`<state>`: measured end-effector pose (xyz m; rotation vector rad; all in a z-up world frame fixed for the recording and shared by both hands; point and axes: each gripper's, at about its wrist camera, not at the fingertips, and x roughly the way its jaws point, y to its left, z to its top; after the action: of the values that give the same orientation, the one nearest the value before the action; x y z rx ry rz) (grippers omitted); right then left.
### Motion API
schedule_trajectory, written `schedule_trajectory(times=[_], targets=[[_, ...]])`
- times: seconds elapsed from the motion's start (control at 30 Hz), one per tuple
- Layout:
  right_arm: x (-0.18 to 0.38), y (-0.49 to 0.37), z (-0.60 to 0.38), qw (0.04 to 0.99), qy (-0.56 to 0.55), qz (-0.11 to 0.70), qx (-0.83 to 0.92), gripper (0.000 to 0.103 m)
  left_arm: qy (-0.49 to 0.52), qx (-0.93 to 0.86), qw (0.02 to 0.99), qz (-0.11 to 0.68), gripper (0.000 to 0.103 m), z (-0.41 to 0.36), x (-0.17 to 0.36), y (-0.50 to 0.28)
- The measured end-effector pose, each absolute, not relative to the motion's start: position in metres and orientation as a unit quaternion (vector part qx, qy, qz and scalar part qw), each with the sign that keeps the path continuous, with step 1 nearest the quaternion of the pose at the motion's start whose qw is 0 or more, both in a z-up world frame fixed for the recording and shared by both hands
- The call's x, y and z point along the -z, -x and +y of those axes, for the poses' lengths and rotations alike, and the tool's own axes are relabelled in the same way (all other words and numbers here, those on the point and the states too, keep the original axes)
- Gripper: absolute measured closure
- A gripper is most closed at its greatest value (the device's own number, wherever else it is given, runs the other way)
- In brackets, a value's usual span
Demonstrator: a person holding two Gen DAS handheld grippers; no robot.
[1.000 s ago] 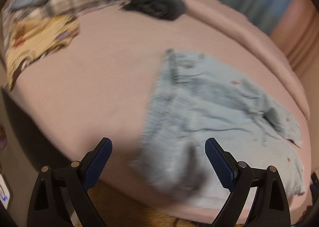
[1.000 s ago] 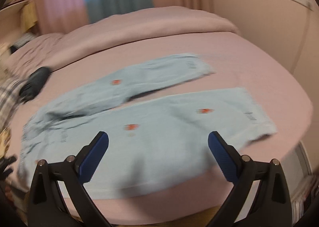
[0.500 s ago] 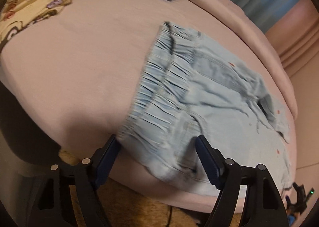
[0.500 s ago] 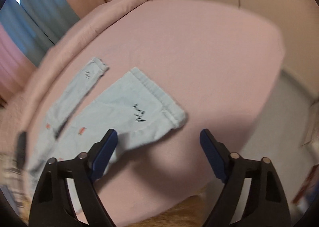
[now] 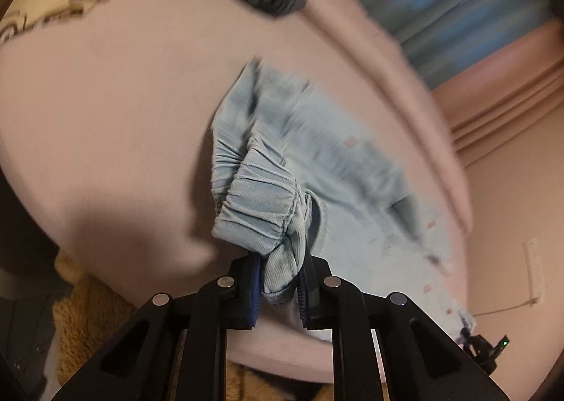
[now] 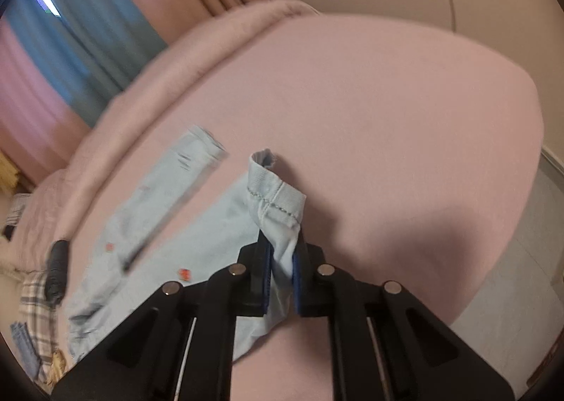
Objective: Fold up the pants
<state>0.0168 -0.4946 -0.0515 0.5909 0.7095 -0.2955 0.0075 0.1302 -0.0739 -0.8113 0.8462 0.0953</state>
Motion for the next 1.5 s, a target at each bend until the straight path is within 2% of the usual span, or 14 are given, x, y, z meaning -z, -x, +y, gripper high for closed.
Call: schedule_trajectory(times=[0.17,0.3,0.37,0.53,0.77,0.87,0.93,1.0,1.03,1.13,1.2,1.3,1.33,1.5], targets=[[0.038,-0.003,-0.490,0.895,-0.253,0.339,0.140,0.093,0.360,-0.056,0.842,0.398,0.087,0.131,0.056,0.000],[0.088,0.004,-0.501,0.865,-0.258,0.401,0.154,0.090,0.324,-0.081,0.814,0.476,0.087,0.128,0.098,-0.005],[0.105,0.009,-0.504,0.866,-0.252,0.406,0.151,0.091,0.307,-0.092,0.807,0.496,0.080,0.125,0.111,-0.007],[0.081,0.009,-0.507,0.855,-0.200,0.419,0.232,0.056,0.280,-0.104,0.823,0.483,0.069,0.125,0.100,-0.006],[0.042,0.023,-0.506,0.869,-0.165,0.379,0.273,0.053,0.214,-0.147,0.837,0.482,0.042,0.122,0.083,0.001],[0.044,0.021,-0.492,0.887,-0.170,0.376,0.206,0.061,0.226,-0.144,0.834,0.483,0.042,0.125,0.079,0.002],[0.061,0.015,-0.484,0.885,-0.184,0.402,0.146,0.080,0.222,-0.156,0.835,0.479,0.042,0.126,0.076,0.003],[0.087,0.010,-0.488,0.867,-0.180,0.438,0.153,0.081,0.203,-0.194,0.835,0.474,0.042,0.132,0.072,0.008],[0.103,0.007,-0.493,0.856,-0.178,0.455,0.169,0.089,0.195,-0.215,0.834,0.470,0.042,0.137,0.071,0.009],[0.100,0.007,-0.498,0.858,-0.185,0.444,0.178,0.089,0.214,-0.214,0.830,0.468,0.042,0.148,0.069,0.010],[0.086,0.002,-0.495,0.849,-0.187,0.456,0.189,0.079,0.234,-0.189,0.833,0.464,0.042,0.150,0.065,0.005],[0.058,-0.017,-0.476,0.865,-0.181,0.443,0.153,0.041,0.230,-0.162,0.843,0.458,0.042,0.142,0.053,-0.007],[0.047,-0.026,-0.471,0.873,-0.185,0.431,0.130,0.033,0.219,-0.152,0.851,0.453,0.042,0.136,0.046,-0.017],[0.032,-0.086,-0.454,0.877,-0.209,0.426,0.080,0.034,0.186,-0.099,0.879,0.427,0.042,0.121,0.023,-0.060]])
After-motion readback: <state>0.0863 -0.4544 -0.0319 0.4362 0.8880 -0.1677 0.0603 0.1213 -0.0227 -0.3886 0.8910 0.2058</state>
